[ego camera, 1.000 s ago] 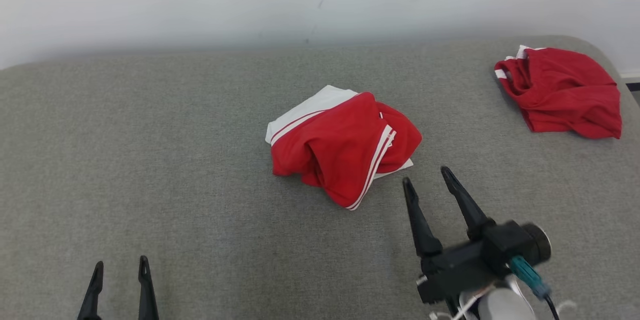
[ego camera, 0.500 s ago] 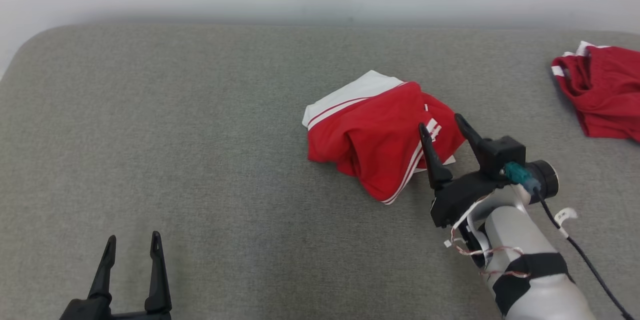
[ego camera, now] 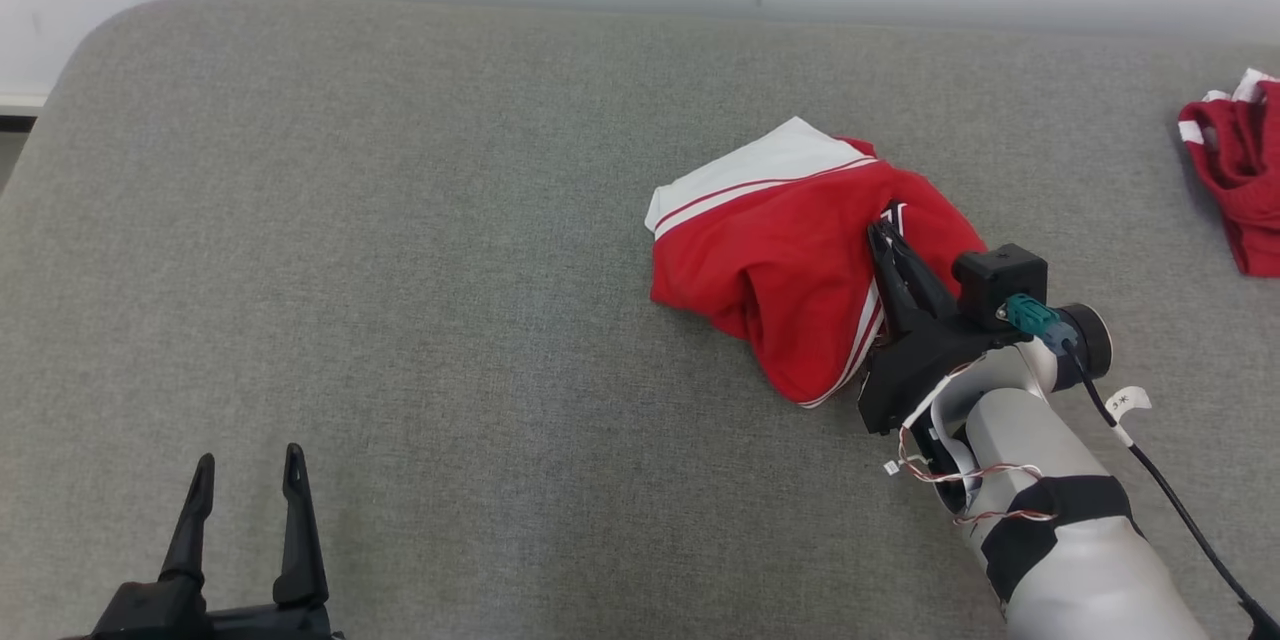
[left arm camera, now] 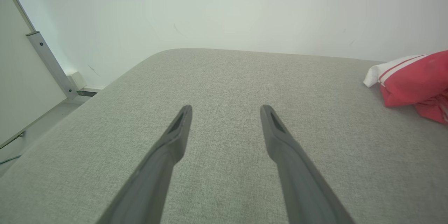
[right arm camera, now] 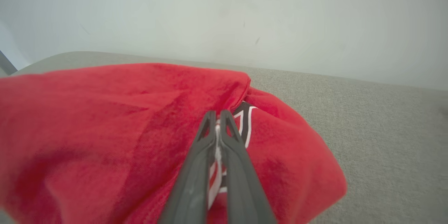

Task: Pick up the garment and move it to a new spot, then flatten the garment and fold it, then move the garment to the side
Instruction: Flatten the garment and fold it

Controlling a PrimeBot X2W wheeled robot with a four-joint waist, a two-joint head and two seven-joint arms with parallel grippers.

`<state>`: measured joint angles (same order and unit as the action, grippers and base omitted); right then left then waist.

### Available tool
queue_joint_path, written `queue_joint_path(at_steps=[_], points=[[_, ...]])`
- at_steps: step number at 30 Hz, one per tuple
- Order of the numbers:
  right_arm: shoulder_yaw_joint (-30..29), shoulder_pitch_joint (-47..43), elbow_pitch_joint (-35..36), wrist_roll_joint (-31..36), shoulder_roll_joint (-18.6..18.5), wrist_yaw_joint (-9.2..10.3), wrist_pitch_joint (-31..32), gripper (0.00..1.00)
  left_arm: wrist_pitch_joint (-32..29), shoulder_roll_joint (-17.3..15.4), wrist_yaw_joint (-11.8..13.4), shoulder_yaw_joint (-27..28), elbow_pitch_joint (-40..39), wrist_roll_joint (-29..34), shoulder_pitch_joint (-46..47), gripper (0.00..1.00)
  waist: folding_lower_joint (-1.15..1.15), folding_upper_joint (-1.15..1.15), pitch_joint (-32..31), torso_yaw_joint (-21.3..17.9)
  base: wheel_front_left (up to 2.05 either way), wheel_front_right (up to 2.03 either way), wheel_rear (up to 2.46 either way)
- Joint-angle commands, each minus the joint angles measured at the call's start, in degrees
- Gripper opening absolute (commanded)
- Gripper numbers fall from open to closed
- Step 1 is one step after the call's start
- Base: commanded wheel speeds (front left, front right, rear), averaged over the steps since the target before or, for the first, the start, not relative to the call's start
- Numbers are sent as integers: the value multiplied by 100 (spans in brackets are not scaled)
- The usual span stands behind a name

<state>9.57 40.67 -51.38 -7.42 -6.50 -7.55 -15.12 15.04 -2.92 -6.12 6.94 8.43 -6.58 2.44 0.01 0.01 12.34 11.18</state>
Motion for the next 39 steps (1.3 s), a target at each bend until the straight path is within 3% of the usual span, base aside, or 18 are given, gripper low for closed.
queue_joint_path(at_steps=[1,12,19,29,39], points=[[16,-99,50,-43,-3,15,-1,0,20,6,-20,28,16,-13,-8,100,-1,-1,-57,-54,0,0,0],[369,-341,1315,-372,175,15,-1,0,20,5,-67,88,11,-12,-30,100,-1,-1,-261,-255,0,0,0],[1618,-482,2149,-754,347,15,0,0,20,6,-78,59,19,-132,-89,100,-1,-1,-275,-188,0,0,0],[3503,-979,1555,-945,366,15,-1,0,20,7,-106,-82,118,-208,-135,100,-1,-1,-424,106,0,0,0],[4324,-1642,1311,-1096,-10,15,-1,0,20,5,-107,-131,131,-238,-373,100,-1,-1,-695,-35,0,0,0]])
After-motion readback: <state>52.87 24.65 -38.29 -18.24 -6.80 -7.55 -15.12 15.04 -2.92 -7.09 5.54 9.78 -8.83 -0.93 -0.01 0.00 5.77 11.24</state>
